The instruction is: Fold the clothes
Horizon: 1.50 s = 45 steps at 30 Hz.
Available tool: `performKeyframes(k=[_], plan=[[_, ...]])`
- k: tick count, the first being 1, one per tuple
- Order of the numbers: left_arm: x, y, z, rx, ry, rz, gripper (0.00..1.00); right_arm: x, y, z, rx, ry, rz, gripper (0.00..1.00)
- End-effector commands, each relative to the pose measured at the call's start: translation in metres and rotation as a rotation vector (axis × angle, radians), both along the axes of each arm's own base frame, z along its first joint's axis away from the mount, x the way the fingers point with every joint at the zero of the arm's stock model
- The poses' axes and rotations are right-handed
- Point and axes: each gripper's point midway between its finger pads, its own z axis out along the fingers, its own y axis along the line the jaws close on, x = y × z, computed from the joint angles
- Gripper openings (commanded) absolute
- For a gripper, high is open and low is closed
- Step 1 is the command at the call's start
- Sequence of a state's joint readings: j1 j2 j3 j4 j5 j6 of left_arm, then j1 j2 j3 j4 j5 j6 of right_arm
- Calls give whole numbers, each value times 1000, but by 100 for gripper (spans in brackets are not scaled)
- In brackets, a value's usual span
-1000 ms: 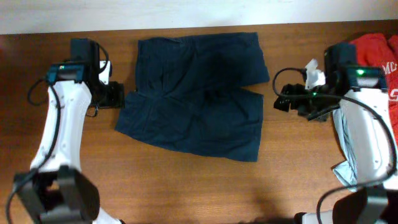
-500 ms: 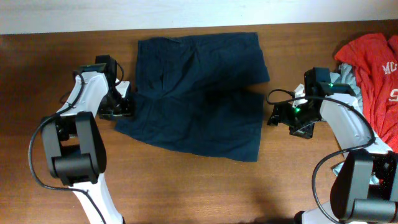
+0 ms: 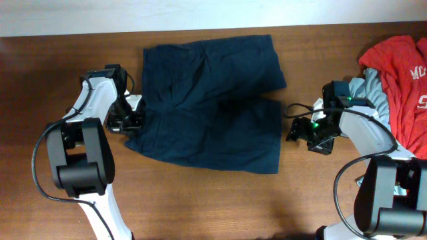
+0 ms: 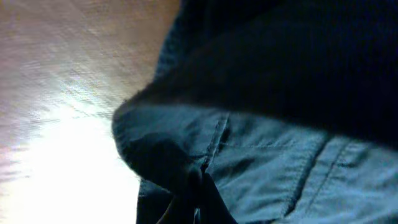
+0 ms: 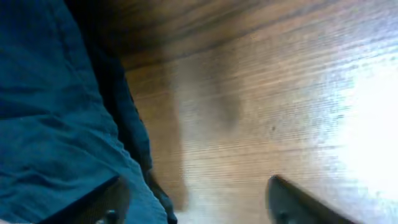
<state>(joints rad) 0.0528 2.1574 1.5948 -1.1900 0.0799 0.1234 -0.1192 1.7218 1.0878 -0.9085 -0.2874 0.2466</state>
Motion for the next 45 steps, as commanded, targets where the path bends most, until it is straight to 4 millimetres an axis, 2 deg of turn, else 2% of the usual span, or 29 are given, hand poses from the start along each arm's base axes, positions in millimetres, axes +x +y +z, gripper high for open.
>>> performKeyframes(k=[1, 3, 6, 9, 15, 17, 20, 24, 27, 32, 37, 41, 42, 44, 45], plan=[[-5, -15, -2, -90, 27, 15, 1, -2, -3, -5, -11, 7, -10, 64], [-5, -15, -2, -90, 26, 15, 1, -7, -1, -7, -1, 24, -10, 64], [-5, -15, -2, -90, 28, 15, 1, -14, 14, -11, 66, 31, 22, 75], [-4, -15, -2, -90, 23, 15, 0, -14, 30, -20, 88, -4, 81, 79], [-3, -15, -2, -89, 20, 15, 1, -15, 66, -28, 102, -47, 200, 78], [-3, -15, -2, -89, 20, 14, 1, -19, 75, -29, 96, -39, 229, 73], [-4, -15, -2, -89, 20, 14, 1, -34, 74, -32, 46, 36, 206, 70], [-4, -15, -2, -90, 24, 14, 1, -65, 69, -32, 11, 185, 153, 70], [-4, -15, -2, -90, 23, 14, 1, -72, 69, -31, 11, 217, 144, 70], [-3, -15, -2, -89, 19, 14, 1, -71, 74, -31, 30, 225, 101, 70], [-3, -15, -2, -89, 20, 14, 1, -72, 85, -32, 39, 251, 25, 48], [-3, -15, -2, -89, 20, 14, 1, -76, 90, -36, 33, 269, -12, 44], [-3, -15, -2, -89, 20, 14, 0, -75, 90, -37, 32, 265, -16, 40], [-3, -15, -2, -89, 20, 14, 1, -74, 90, -40, 32, 253, -19, 30], [-4, -15, -2, -89, 22, 14, 1, -71, 87, -42, 14, 238, -19, 19]])
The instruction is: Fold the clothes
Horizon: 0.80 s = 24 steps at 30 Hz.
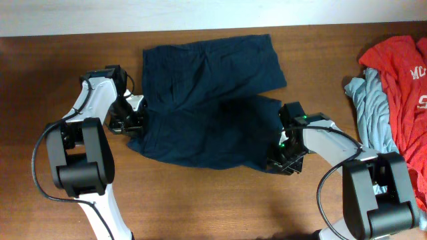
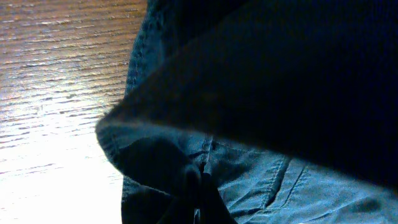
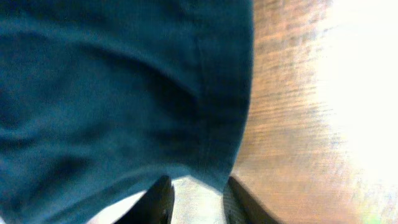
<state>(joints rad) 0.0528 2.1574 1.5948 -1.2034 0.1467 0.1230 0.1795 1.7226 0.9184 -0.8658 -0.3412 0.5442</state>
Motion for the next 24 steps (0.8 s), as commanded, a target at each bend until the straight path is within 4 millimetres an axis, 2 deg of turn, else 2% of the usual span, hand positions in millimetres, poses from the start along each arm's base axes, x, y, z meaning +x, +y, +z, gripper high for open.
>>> performKeyframes(k=[1, 3, 7, 9, 11, 19, 24], plan=[[-2, -3, -4, -23, 14, 1, 1, -1, -3, -8, -38, 9, -27, 14], [-4, -1, -4, -11, 23, -2, 0, 9, -12, -5, -67, -34, 19, 4], [-9, 7, -4, 35, 41, -12, 1, 21, -47, 11, -216, -53, 63, 4], [-10, 7, -3, 34, 45, -12, 0, 31, -68, 27, -309, -69, 73, 4], [-10, 7, -3, 34, 45, -12, 1, 41, -79, 40, -355, -94, 79, 4], [-11, 7, -3, 34, 52, -13, 1, 47, -87, 45, -361, -105, 53, 4], [-17, 13, -2, 66, 76, -20, 1, 36, -95, 47, -407, -62, 66, 4]])
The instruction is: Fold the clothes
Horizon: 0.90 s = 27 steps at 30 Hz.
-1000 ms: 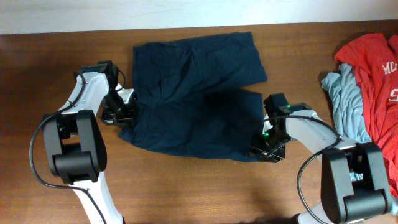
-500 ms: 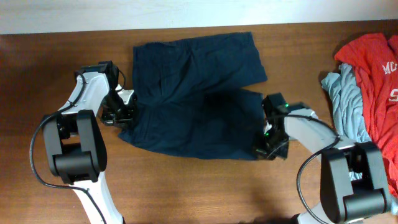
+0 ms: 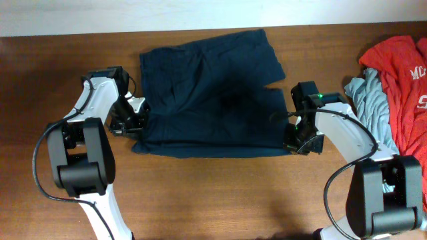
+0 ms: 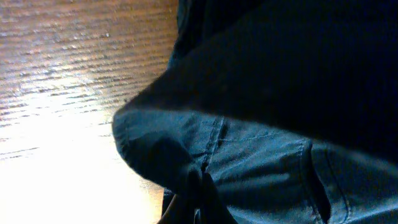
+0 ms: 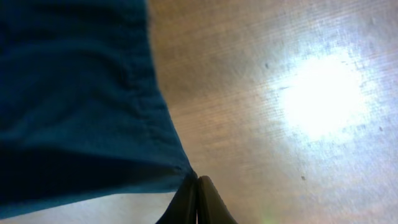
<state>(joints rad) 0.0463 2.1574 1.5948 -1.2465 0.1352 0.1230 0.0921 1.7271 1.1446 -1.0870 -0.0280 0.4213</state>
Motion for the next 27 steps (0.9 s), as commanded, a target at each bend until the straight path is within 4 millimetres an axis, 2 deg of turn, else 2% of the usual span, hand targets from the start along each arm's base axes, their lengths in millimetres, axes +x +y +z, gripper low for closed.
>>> performKeyframes(k=[1, 4, 9, 12, 17, 19, 21, 22, 24, 27], plan=[[-9, 15, -4, 66, 43, -15, 1, -4, -28, 7, -133, 10, 0, 4], [-21, 14, 3, 50, 97, -7, 1, -20, -32, 10, -151, 75, 3, 4], [-24, 10, 21, 28, 111, -1, 1, -41, -34, 15, -155, 164, 19, 4], [-17, 11, 37, 32, 55, 0, 1, -39, -34, 14, -153, 155, 30, 4], [12, 16, 74, 64, -134, 0, 1, -20, -32, 10, -147, 77, 24, 20], [26, 20, 89, 88, -217, 0, 11, -14, -32, 9, -146, 51, 23, 25], [41, 24, 103, 113, -306, 1, 39, -9, -31, 8, -144, 30, 21, 35], [47, 25, 107, 116, -339, 3, 51, -6, -31, 8, -143, 20, 21, 35], [61, 25, 112, 117, -404, 6, 69, 0, -30, 7, -141, -4, 19, 36], [71, 21, 113, 92, -444, 8, 72, 12, -17, 5, -60, -51, 83, 37]])
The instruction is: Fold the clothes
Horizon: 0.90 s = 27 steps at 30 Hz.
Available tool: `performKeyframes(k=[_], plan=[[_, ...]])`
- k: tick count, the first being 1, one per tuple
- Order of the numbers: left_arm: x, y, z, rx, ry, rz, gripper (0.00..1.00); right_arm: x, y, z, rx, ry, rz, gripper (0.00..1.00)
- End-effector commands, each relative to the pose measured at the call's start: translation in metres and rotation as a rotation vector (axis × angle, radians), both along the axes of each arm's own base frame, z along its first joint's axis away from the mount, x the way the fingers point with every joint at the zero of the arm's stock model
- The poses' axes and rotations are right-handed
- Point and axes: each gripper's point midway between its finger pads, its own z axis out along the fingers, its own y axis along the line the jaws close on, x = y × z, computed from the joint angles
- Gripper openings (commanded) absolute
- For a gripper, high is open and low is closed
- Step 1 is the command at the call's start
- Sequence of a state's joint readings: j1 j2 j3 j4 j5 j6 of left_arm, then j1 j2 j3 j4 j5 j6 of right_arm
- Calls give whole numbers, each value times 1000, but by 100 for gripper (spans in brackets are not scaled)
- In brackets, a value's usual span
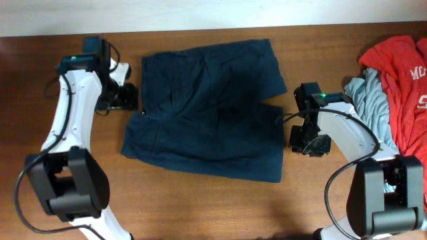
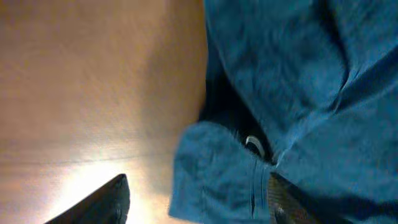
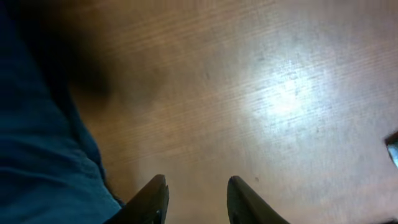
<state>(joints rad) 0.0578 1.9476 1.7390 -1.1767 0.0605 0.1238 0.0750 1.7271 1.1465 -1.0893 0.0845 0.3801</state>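
Observation:
Dark navy shorts [image 1: 207,113] lie spread flat on the wooden table [image 1: 200,207], waistband to the left, leg hems to the right. My left gripper [image 1: 127,98] stands open just left of the waistband; in the left wrist view a waistband corner [image 2: 211,168] lies between its wide-apart fingers [image 2: 106,202]. To the right of the lower leg hem my right gripper [image 1: 300,139] is open too. In the right wrist view its fingers [image 3: 149,199] have only bare wood between them, and the shorts' edge [image 3: 37,168] lies to their left.
A red shirt [image 1: 400,60] and a light blue garment [image 1: 367,93] are piled at the table's right edge, close behind the right arm. The table's back edge runs just behind the shorts.
Both grippers were shut on the shorts, left on the waistband, right on the hem corner, with the cloth stretched taut. Now both are open, the left one farther back, and the shorts lie looser.
First my left gripper was shut on the waistband while the right one stood open off to the right. Then the right gripper sat around the lower right hem corner. Then both held the shorts stretched straight. Now both have let go and the shorts lie flat.

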Motion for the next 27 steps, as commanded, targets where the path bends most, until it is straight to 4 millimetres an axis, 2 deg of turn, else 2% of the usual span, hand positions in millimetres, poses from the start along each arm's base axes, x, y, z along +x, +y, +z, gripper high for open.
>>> performKeyframes(k=[1, 5, 7, 11, 18, 21, 25, 26, 27], plan=[[8, 0, 4, -8, -37, -3, 73, 15, 17, 4, 111, -59, 98, 38], [39, -4, 9, -28, -160, -32, 75, 36, 59, 10, 349, -167, 286, 52], [54, -16, 10, -79, -218, -110, 68, 46, 63, 11, 369, -210, 295, 56], [78, -33, -5, -166, -279, -169, 65, 58, 73, 16, 418, -268, 307, 57], [105, -45, -68, -189, -260, -192, 58, 51, 86, 19, 489, -252, 313, 58], [112, -45, -91, -190, -254, -192, 51, 45, 94, 16, 493, -225, 332, 57], [121, -45, -108, -187, -271, -194, 42, 32, 108, 1, 486, -174, 377, 56], [123, -44, -110, -183, -274, -193, 38, 29, 108, -5, 474, -158, 383, 52], [125, -44, -111, -182, -281, -193, 34, 25, 109, -11, 460, -142, 391, 42]])
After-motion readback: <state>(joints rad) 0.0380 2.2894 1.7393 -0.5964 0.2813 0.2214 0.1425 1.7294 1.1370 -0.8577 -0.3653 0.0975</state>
